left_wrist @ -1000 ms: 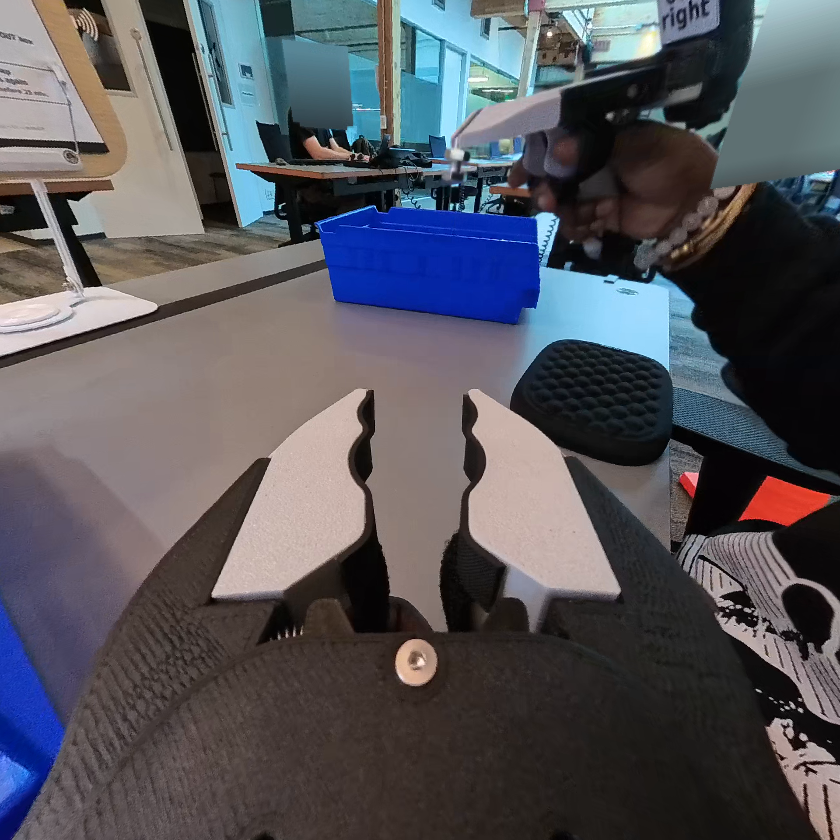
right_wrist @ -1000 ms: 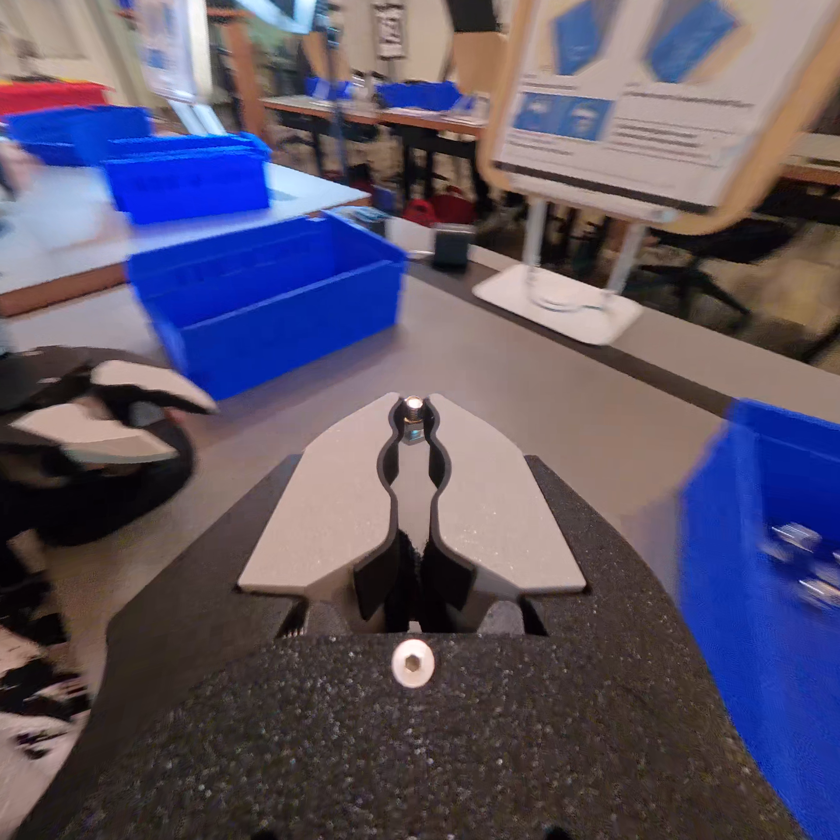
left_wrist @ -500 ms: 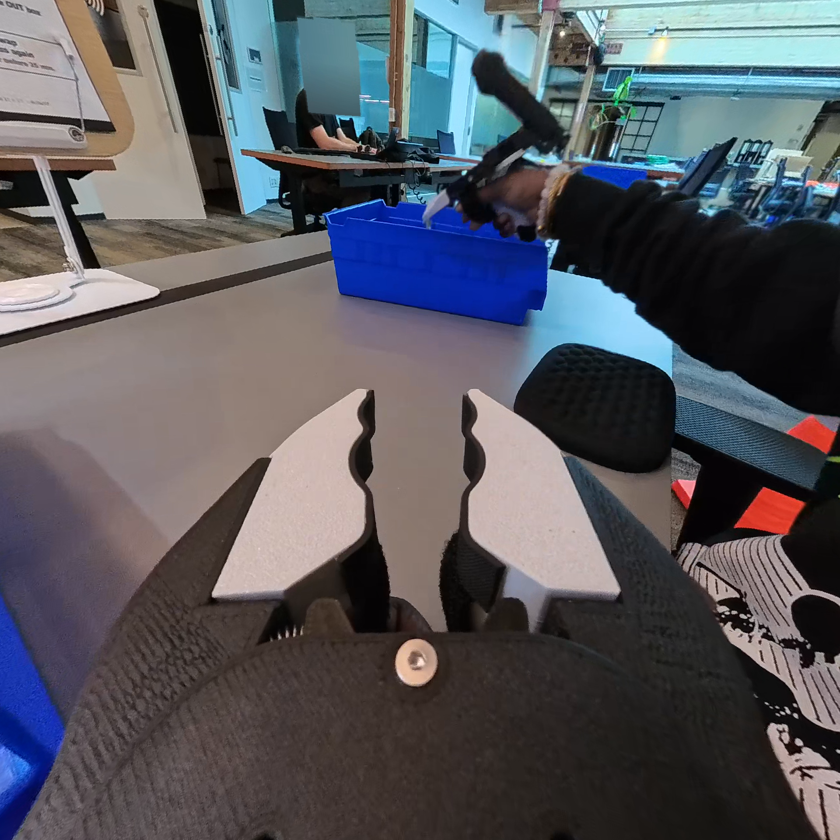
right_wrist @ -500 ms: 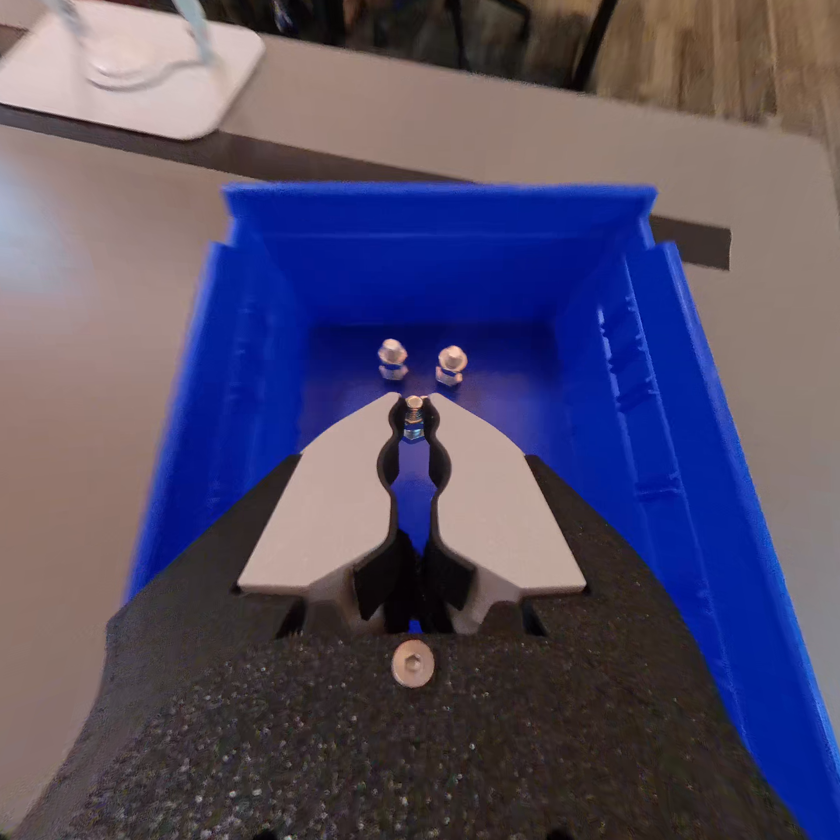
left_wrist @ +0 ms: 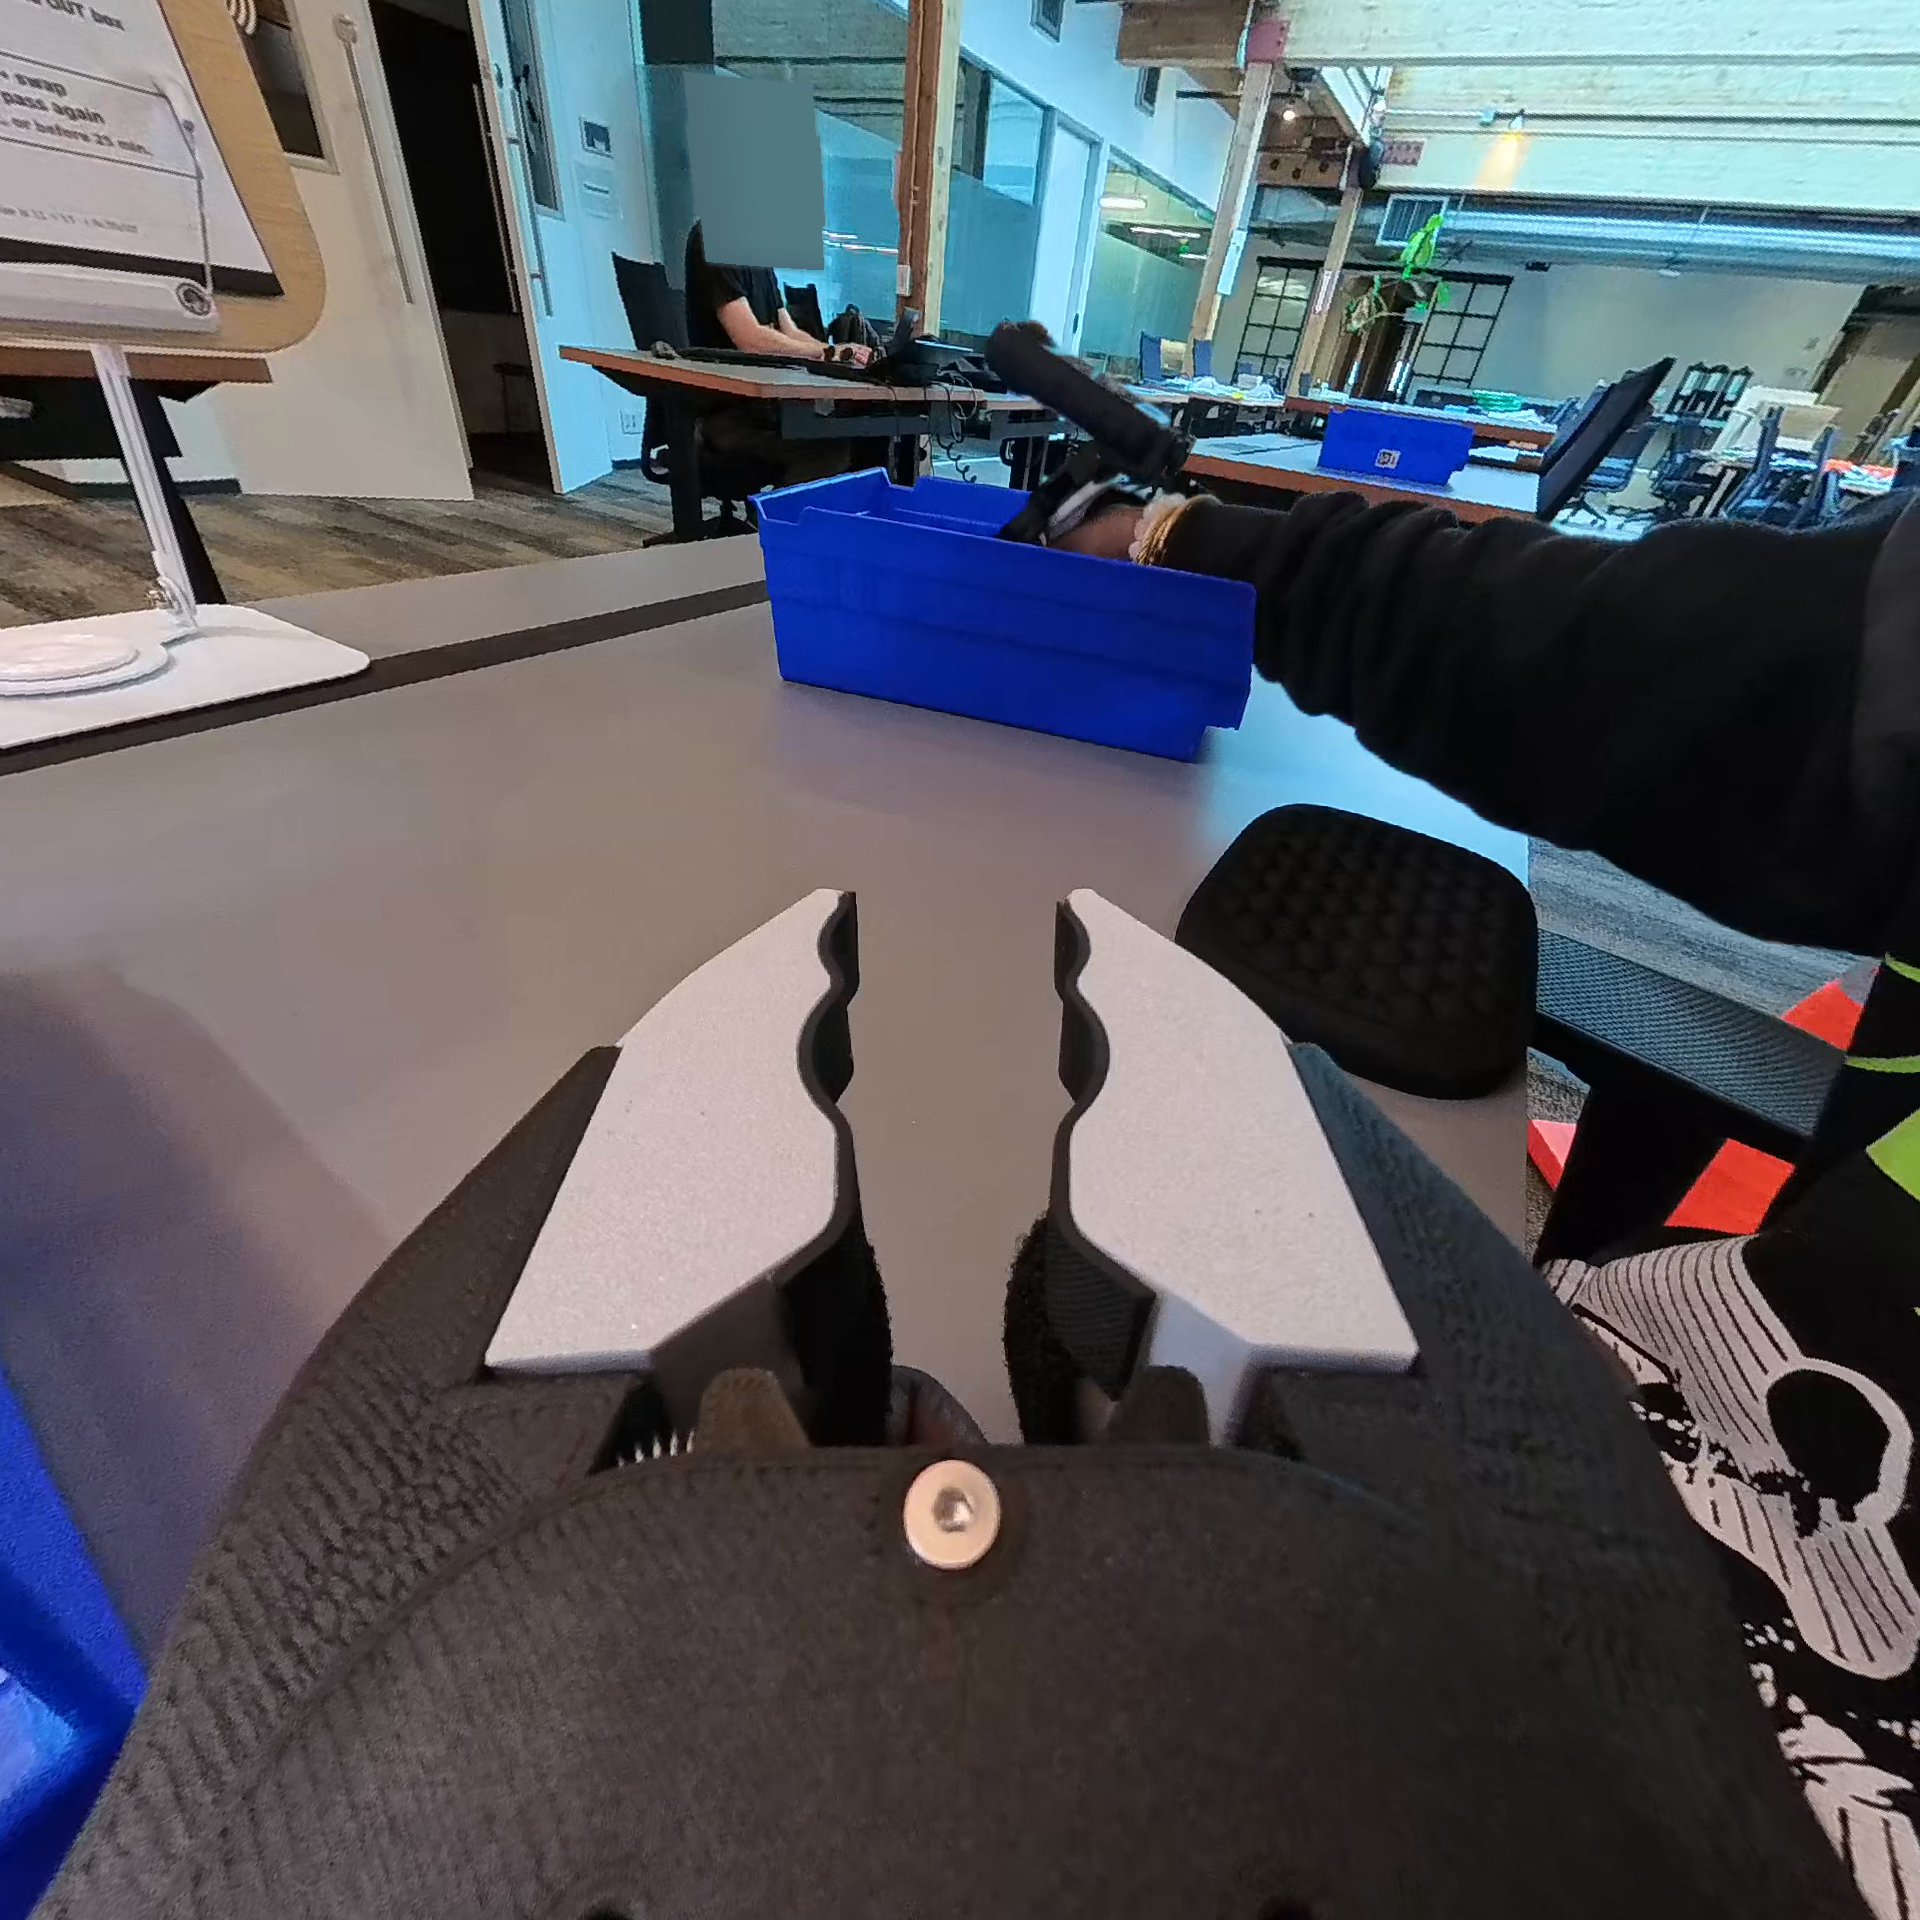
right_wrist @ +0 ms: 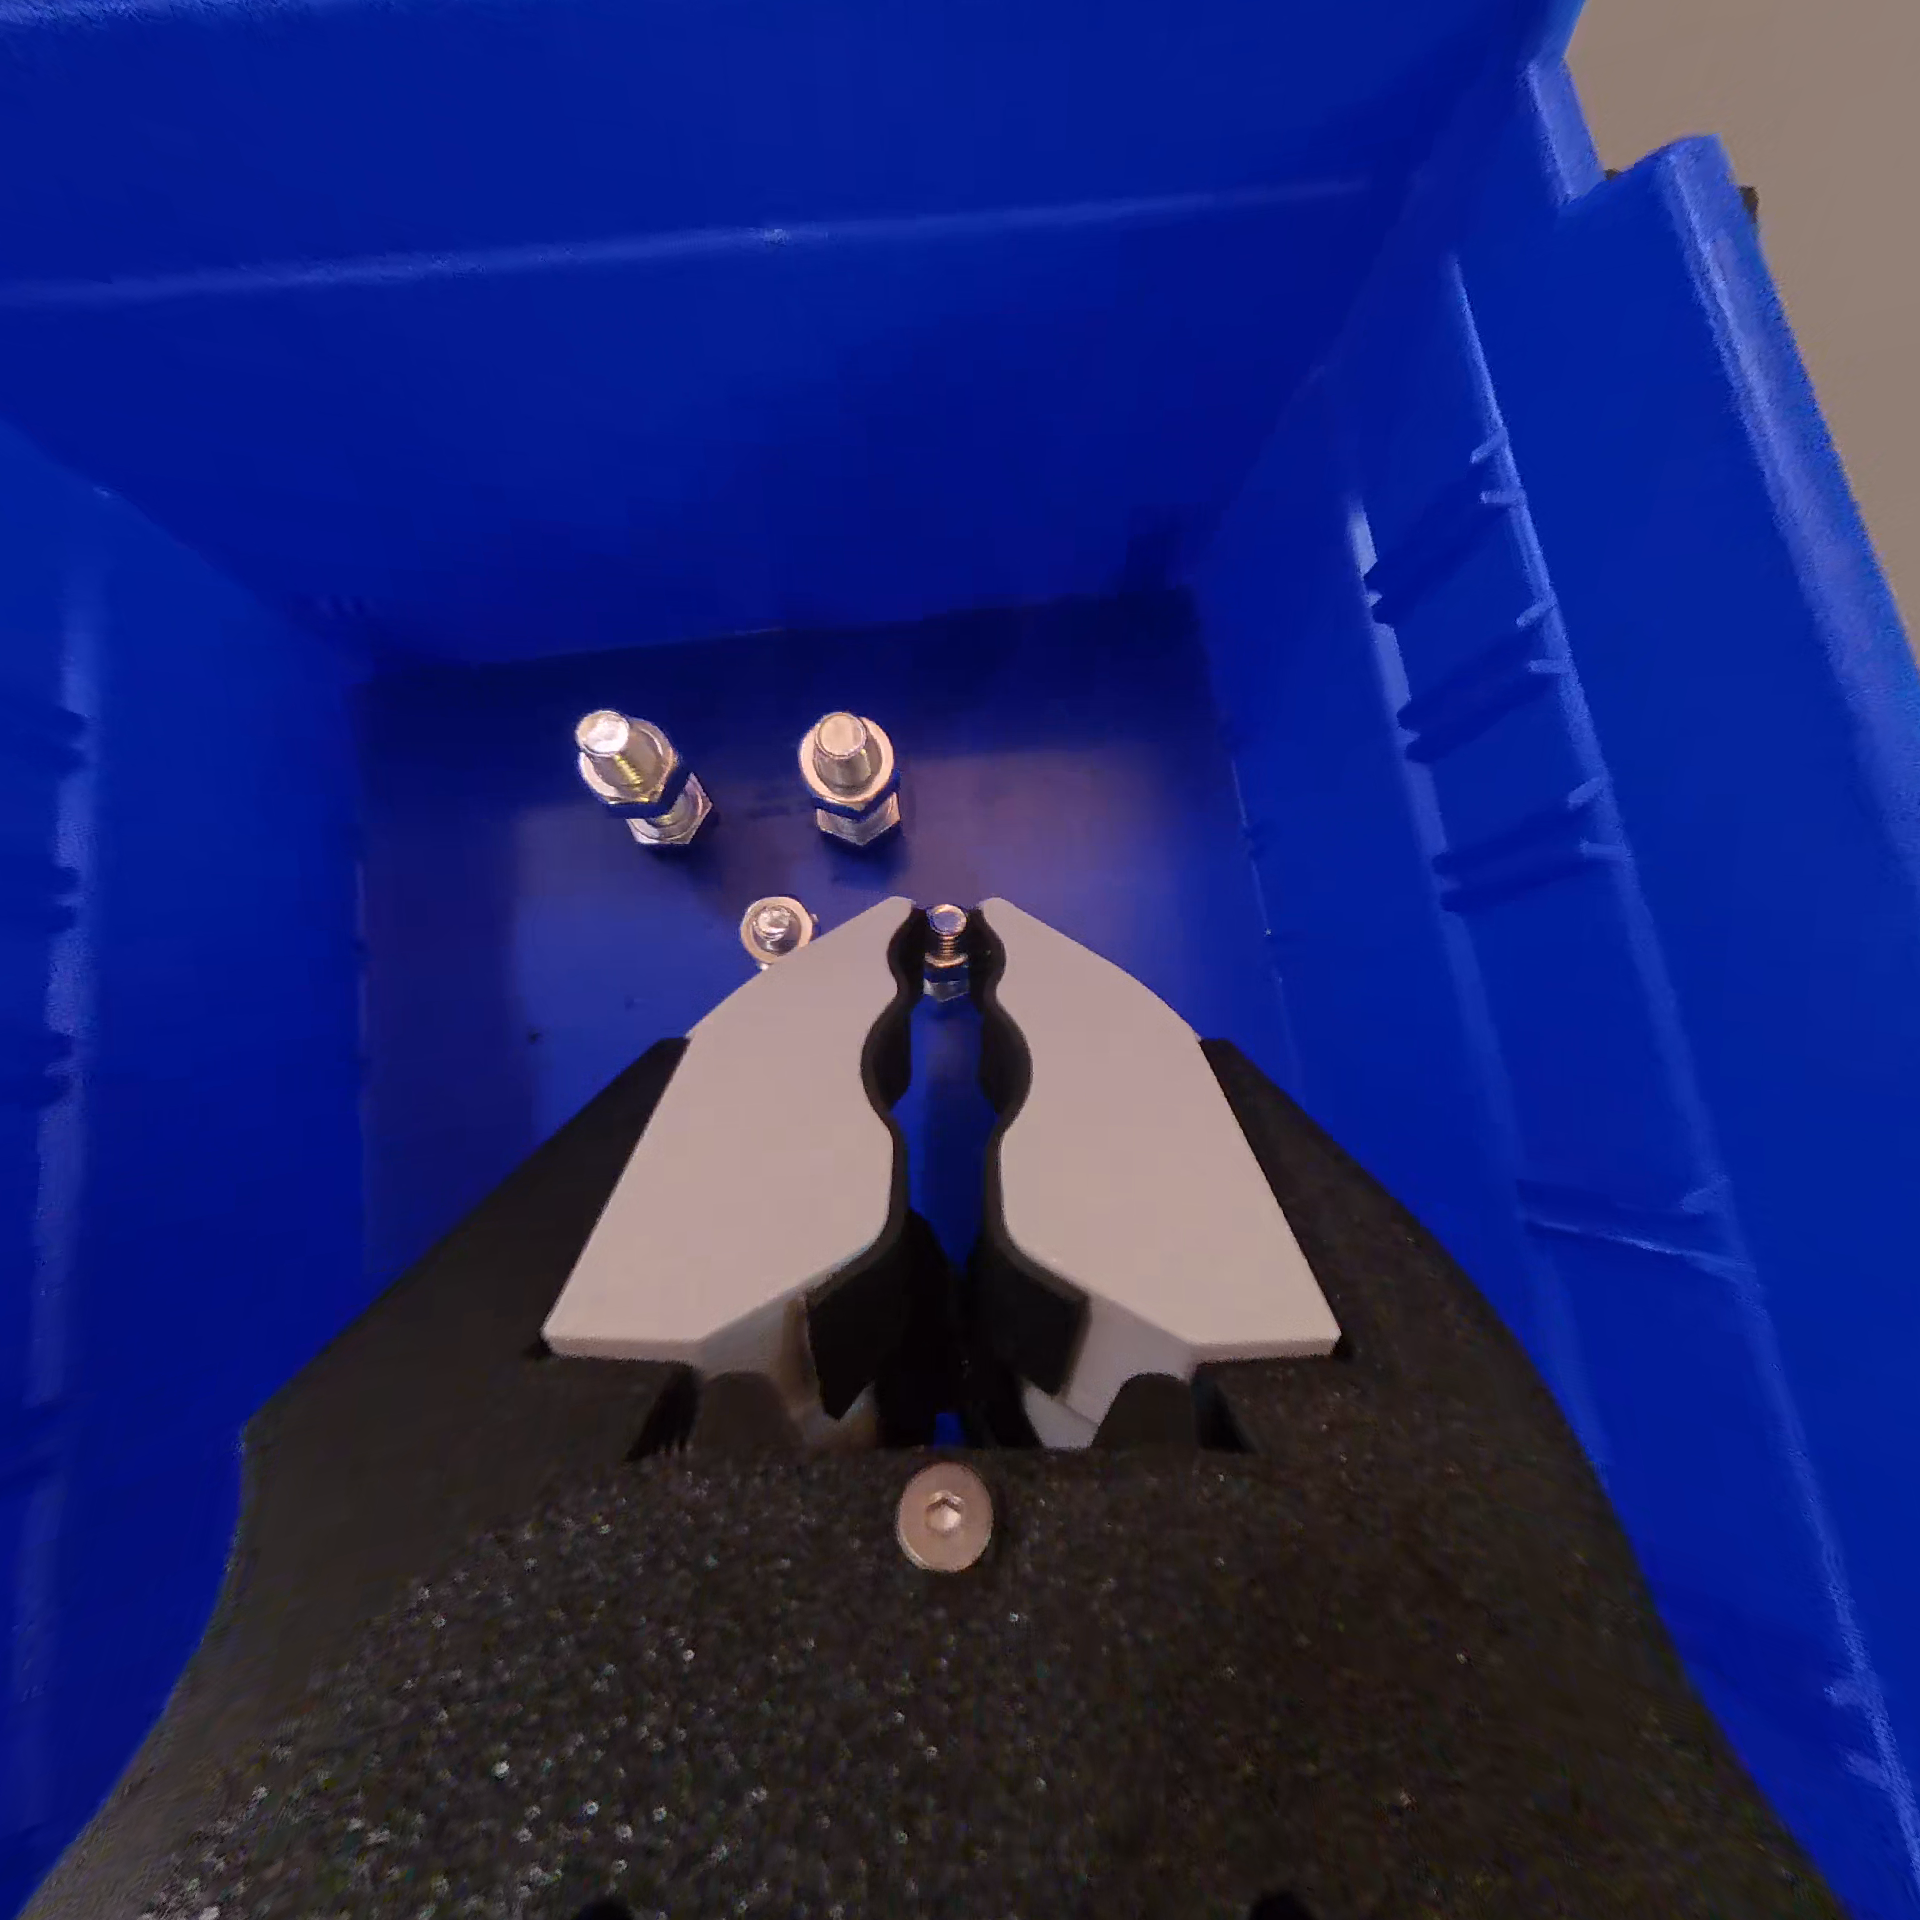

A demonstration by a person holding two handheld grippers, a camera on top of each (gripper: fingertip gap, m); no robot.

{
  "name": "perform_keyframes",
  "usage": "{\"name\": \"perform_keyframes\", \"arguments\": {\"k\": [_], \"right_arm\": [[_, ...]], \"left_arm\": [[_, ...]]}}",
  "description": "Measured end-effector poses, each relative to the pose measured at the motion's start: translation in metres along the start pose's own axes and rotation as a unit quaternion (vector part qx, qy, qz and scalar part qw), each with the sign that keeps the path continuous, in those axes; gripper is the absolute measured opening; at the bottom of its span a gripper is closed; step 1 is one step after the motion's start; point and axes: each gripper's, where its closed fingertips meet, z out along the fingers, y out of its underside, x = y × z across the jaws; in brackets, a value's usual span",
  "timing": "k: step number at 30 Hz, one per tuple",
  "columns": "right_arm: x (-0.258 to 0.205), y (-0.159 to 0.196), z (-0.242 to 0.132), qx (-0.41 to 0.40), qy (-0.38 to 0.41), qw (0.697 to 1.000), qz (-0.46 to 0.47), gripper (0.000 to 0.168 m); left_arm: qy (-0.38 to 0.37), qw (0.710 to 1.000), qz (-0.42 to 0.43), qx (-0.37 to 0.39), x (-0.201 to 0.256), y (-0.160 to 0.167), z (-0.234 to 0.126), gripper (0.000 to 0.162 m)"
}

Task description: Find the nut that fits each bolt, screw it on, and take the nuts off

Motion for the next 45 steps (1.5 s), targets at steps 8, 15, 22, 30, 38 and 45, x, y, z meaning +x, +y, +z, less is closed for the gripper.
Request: {"name": "perform_keyframes", "arguments": {"k": [8, 15, 22, 30, 38, 45], "right_arm": [[0.002, 0.004, -0.004, 0.010, -0.001, 1.000, 0.012, 0.013], [-0.007, -0.021, -0.049, 0.082, 0.005, 0.996, 0.016, 0.035], [-0.096, -0.051, -0.167, 0.269, -0.047, 0.961, -0.046, 0.062], [-0.251, 0.026, -0.207, 0.336, -0.218, 0.904, -0.148, 0.058], [-0.278, 0.074, -0.173, 0.276, -0.282, 0.909, -0.135, 0.055], [-0.279, 0.076, -0.171, 0.275, -0.283, 0.909, -0.137, 0.052]], "left_arm": [[0.000, 1.000, 0.001, 0.000, 0.000, 0.000, 0.000, 0.036], [0.000, 1.000, -0.001, 0.001, -0.001, 0.000, -0.001, 0.036], [0.000, 1.000, 0.000, -0.002, -0.001, 0.001, 0.000, 0.036], [-0.004, 1.000, 0.004, 0.009, 0.000, -0.007, -0.004, 0.036], [-0.079, 0.995, 0.031, -0.043, -0.051, -0.056, -0.063, 0.037], [-0.137, 0.931, -0.020, -0.336, -0.147, -0.007, -0.109, 0.036]]}}
